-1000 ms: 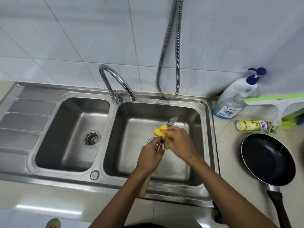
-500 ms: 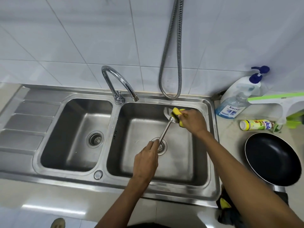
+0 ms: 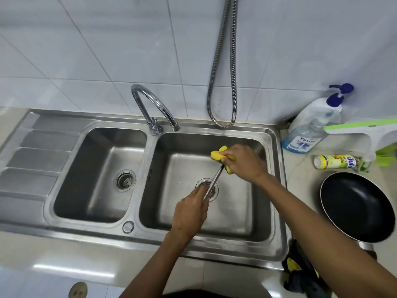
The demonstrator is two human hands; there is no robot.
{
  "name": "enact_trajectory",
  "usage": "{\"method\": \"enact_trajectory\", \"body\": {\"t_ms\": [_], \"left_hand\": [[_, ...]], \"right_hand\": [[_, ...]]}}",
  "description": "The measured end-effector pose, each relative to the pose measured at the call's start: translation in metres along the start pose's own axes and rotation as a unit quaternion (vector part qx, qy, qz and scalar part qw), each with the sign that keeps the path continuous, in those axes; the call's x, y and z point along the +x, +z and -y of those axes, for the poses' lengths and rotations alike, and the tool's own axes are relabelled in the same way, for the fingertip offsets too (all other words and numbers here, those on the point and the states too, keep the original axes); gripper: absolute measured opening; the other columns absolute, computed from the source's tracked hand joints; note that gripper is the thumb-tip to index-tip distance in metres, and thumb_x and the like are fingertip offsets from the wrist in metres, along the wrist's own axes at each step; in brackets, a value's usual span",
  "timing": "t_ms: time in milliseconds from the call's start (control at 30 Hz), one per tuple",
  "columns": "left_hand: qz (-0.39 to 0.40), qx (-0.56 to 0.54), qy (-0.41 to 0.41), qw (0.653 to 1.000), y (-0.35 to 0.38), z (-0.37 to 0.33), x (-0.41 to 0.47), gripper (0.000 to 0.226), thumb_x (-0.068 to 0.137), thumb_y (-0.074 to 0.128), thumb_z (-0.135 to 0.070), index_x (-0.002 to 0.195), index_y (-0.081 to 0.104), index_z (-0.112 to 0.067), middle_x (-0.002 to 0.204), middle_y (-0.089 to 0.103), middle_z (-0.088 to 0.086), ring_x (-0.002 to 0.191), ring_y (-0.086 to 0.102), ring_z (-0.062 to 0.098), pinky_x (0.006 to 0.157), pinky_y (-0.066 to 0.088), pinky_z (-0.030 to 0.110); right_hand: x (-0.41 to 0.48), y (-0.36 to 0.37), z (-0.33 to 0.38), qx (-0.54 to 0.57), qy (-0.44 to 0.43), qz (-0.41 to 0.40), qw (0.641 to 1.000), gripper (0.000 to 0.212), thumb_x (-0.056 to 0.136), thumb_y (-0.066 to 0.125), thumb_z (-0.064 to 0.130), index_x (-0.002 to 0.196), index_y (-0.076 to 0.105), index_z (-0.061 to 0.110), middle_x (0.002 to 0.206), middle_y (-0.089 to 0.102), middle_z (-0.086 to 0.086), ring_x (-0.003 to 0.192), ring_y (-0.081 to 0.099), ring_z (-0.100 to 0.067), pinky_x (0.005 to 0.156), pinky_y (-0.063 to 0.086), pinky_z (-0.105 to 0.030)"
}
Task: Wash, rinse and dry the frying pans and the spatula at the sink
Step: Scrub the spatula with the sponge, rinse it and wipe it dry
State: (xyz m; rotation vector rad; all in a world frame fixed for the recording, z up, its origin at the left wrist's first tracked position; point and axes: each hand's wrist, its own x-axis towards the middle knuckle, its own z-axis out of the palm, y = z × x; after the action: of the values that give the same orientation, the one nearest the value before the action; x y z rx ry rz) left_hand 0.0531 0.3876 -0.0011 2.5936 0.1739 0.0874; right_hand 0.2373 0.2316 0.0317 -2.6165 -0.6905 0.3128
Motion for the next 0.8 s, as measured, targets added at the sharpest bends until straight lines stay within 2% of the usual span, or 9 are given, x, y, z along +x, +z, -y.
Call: {"method": "enact_trajectory", "body": {"t_ms": [67, 133, 167, 233, 367, 500, 633, 733, 800], "left_hand": [[0.053, -0.188, -0.099, 0.976, -0.002, 0.003, 0.004, 0.02, 0.098, 0.065, -0.019, 0.118, 0.063, -0.024, 0.099, 0.071, -0.001, 0.07, 0.064, 0.023, 0.059, 0.053, 0.035], [0.11, -0.418, -0.236, 0.871, -0.013, -0.001, 0.014, 0.007, 0.102, 0.063, -0.018, 0.108, 0.065, -0.018, 0.09, 0.07, 0.004, 0.055, 0.051, 0.018, 0.046, 0.039, 0.026], [0.137, -0.484, -0.263, 0.824, -0.019, -0.003, 0.018, 0.007, 0.103, 0.06, -0.017, 0.105, 0.066, -0.014, 0.088, 0.07, 0.006, 0.05, 0.046, 0.016, 0.044, 0.034, 0.023], [0.173, -0.535, -0.254, 0.787, -0.027, -0.008, 0.02, 0.013, 0.105, 0.057, -0.017, 0.101, 0.067, -0.012, 0.085, 0.068, 0.008, 0.046, 0.042, 0.015, 0.042, 0.031, 0.02], [0.17, -0.575, -0.231, 0.766, -0.031, -0.016, 0.023, 0.016, 0.107, 0.053, -0.016, 0.103, 0.066, -0.008, 0.081, 0.065, 0.008, 0.043, 0.04, 0.012, 0.041, 0.032, 0.019], [0.17, -0.571, -0.23, 0.77, -0.032, -0.019, 0.022, 0.015, 0.106, 0.054, -0.015, 0.099, 0.066, -0.009, 0.08, 0.065, 0.008, 0.043, 0.041, 0.013, 0.041, 0.034, 0.02], [0.178, -0.563, -0.234, 0.773, -0.033, -0.017, 0.018, 0.017, 0.106, 0.055, -0.017, 0.097, 0.066, -0.008, 0.08, 0.065, 0.009, 0.045, 0.042, 0.014, 0.04, 0.036, 0.021], [0.187, -0.554, -0.235, 0.776, -0.028, -0.012, 0.015, 0.017, 0.105, 0.057, -0.02, 0.097, 0.068, -0.01, 0.083, 0.066, 0.009, 0.046, 0.044, 0.014, 0.04, 0.038, 0.022], [0.19, -0.559, -0.246, 0.769, -0.025, -0.012, 0.013, 0.016, 0.105, 0.057, -0.019, 0.102, 0.067, -0.007, 0.084, 0.066, 0.01, 0.047, 0.044, 0.014, 0.04, 0.038, 0.022]], "right_hand": [[-0.007, 0.006, -0.003, -0.018, -0.015, -0.051, 0.998, 0.027, 0.092, 0.066, 0.037, 0.117, 0.074, 0.031, 0.116, 0.069, -0.002, 0.1, 0.06, -0.033, 0.087, 0.05, -0.04], [-0.005, 0.007, -0.015, -0.018, 0.037, -0.124, 0.991, 0.027, 0.092, 0.067, 0.032, 0.117, 0.074, 0.027, 0.12, 0.067, -0.003, 0.104, 0.06, -0.035, 0.091, 0.046, -0.04], [-0.004, 0.006, -0.019, -0.012, 0.06, -0.143, 0.988, 0.027, 0.091, 0.067, 0.031, 0.117, 0.074, 0.025, 0.12, 0.067, -0.005, 0.105, 0.06, -0.035, 0.095, 0.046, -0.042], [-0.002, 0.007, -0.023, -0.022, 0.049, -0.159, 0.986, 0.026, 0.089, 0.071, 0.027, 0.114, 0.075, 0.023, 0.119, 0.067, -0.009, 0.105, 0.06, -0.036, 0.098, 0.047, -0.046], [-0.001, 0.012, -0.024, -0.099, -0.045, -0.172, 0.979, 0.025, 0.086, 0.075, 0.028, 0.111, 0.076, 0.028, 0.12, 0.067, -0.007, 0.093, 0.06, -0.036, 0.085, 0.051, -0.044], [0.004, 0.009, -0.03, -0.111, 0.017, -0.204, 0.973, 0.022, 0.089, 0.069, 0.024, 0.111, 0.072, 0.024, 0.12, 0.065, -0.01, 0.088, 0.056, -0.037, 0.081, 0.051, -0.044], [-0.008, 0.03, -0.024, -0.169, -0.108, -0.151, 0.968, 0.027, 0.086, 0.074, 0.024, 0.113, 0.074, 0.024, 0.12, 0.065, -0.007, 0.088, 0.059, -0.035, 0.079, 0.054, -0.045], [-0.002, 0.024, -0.037, -0.111, 0.003, -0.158, 0.981, 0.026, 0.087, 0.072, 0.021, 0.113, 0.07, 0.018, 0.113, 0.065, -0.012, 0.096, 0.06, -0.035, 0.089, 0.05, -0.049], [-0.001, 0.022, -0.04, -0.135, 0.026, -0.126, 0.982, 0.028, 0.09, 0.068, 0.025, 0.117, 0.066, 0.019, 0.114, 0.063, -0.013, 0.1, 0.059, -0.035, 0.092, 0.048, -0.05]]}}
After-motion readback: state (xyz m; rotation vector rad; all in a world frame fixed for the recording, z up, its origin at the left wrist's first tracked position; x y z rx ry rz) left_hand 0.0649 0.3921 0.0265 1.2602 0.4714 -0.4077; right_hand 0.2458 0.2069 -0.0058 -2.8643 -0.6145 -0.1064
